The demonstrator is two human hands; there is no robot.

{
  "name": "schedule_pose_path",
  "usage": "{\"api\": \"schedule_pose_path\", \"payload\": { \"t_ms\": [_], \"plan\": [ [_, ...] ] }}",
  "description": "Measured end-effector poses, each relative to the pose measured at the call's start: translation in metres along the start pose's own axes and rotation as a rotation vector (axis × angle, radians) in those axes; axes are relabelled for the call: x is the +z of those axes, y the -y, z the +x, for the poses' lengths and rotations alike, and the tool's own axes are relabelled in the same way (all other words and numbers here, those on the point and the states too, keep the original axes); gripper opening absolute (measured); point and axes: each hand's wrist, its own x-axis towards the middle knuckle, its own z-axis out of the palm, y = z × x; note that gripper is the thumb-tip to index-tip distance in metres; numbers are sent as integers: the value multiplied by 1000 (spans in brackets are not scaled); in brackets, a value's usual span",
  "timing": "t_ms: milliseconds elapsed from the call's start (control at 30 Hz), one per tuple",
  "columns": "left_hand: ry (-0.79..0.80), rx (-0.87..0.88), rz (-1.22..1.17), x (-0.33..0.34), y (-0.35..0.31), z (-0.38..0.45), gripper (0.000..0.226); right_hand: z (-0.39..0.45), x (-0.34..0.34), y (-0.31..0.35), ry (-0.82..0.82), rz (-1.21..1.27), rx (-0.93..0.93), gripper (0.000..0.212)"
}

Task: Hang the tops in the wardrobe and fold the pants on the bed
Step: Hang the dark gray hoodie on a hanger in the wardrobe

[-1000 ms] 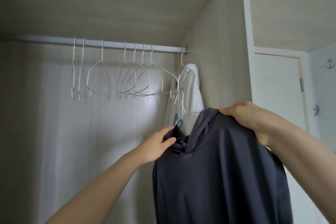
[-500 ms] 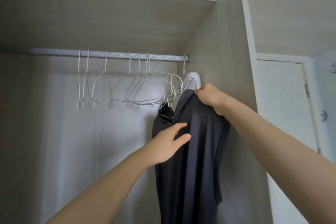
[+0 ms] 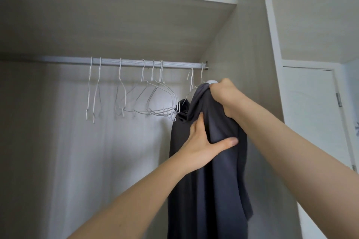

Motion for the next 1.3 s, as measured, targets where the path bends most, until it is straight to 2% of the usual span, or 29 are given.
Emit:
{"api": "schedule_pose_path", "payload": {
  "t_ms": [33, 100, 267, 333, 433, 633, 800, 933, 1033, 1167, 1300],
  "plan": [
    [-14, -8, -59, 1, -4, 4, 131, 2, 3, 6, -15, 5, 0, 30],
    [-80, -1, -103, 1, -10, 12, 133, 9, 9, 15, -49, 31, -23, 16],
    [-278, -15, 263, -12, 10, 23, 108, 35, 26, 24, -109, 16, -110, 15],
    [-331, -63, 367, -19, 25, 24, 100, 45, 30, 25, -137, -78, -162, 26],
    [-392, -111, 497, -25, 52, 21, 92, 62, 37, 26, -176, -246, -220, 29],
    [-388, -39, 485, -24, 97, 26, 77, 91, 68, 16, -176, -546, -302, 33],
    [-319, -84, 477, -16, 123, 23, 87, 96, 95, -1, -159, -678, -294, 34],
    [-408, -116, 430, -8, 137, 7, 87, 80, 101, -25, -200, -825, -350, 33],
    [-361, -85, 449, 0, 144, -10, 89, 58, 105, -47, -293, -893, -477, 42],
    [-280, -53, 528, 6, 143, -25, 100, 29, 105, -70, -294, -971, -603, 63],
    [-285, -33, 512, 3, 141, -34, 87, 6, 97, -79, -258, -992, -577, 65]
  ]
}}
